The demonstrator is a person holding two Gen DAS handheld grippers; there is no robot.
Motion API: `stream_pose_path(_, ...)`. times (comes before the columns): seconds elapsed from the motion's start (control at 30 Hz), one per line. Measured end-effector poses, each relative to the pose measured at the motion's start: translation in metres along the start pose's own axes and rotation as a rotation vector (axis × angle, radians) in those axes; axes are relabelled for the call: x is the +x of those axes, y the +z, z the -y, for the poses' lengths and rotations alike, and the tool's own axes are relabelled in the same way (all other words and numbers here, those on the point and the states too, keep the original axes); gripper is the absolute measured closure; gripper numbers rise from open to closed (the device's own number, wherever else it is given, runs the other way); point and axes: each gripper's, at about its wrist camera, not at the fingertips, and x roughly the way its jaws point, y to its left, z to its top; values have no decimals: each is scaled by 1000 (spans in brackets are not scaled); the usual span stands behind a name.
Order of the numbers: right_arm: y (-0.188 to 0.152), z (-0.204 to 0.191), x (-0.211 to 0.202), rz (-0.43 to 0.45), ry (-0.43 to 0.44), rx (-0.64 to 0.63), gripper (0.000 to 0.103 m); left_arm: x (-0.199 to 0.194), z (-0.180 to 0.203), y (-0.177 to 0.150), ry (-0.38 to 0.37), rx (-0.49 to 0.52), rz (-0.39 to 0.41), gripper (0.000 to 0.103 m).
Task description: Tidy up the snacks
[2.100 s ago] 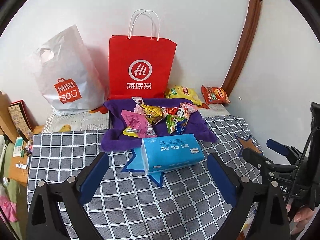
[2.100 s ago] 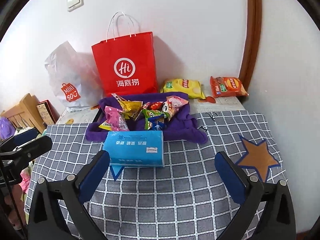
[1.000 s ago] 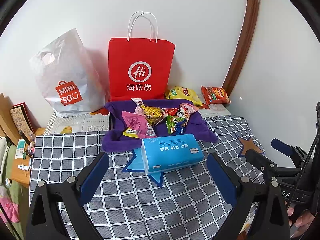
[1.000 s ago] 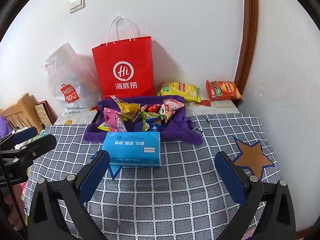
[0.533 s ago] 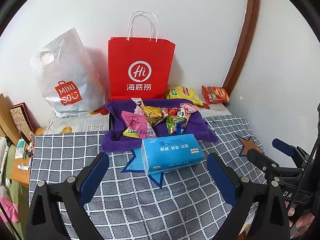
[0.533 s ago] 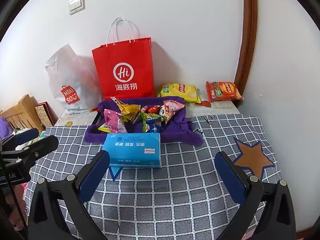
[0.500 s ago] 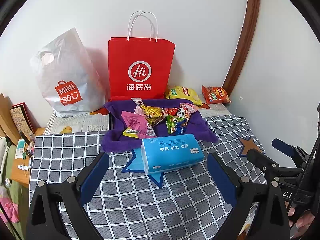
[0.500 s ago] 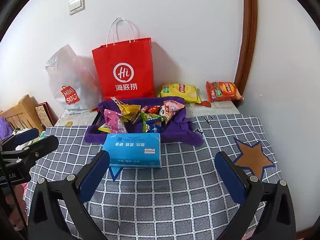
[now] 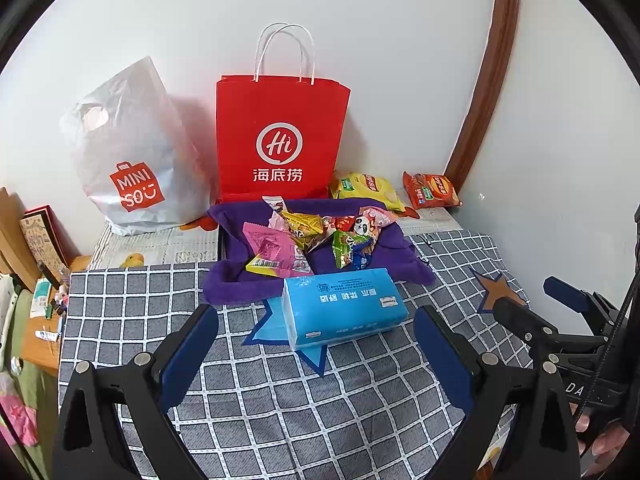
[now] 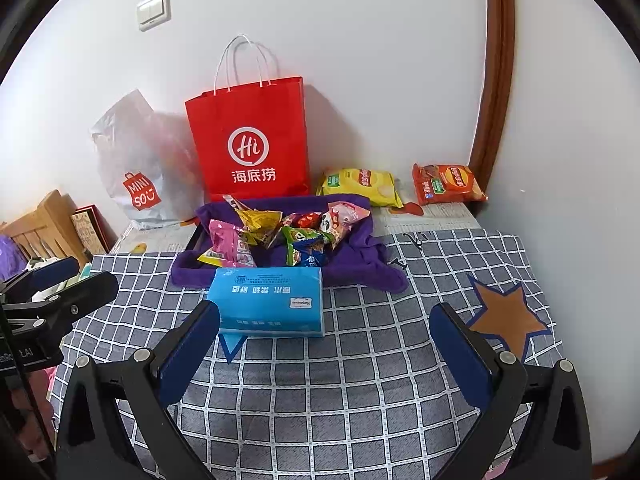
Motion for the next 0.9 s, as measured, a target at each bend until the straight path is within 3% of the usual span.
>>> stream_pose_path(0.9,0,-2,-3,9,5,-4,0,-1,-1,0,2,-1,5,4)
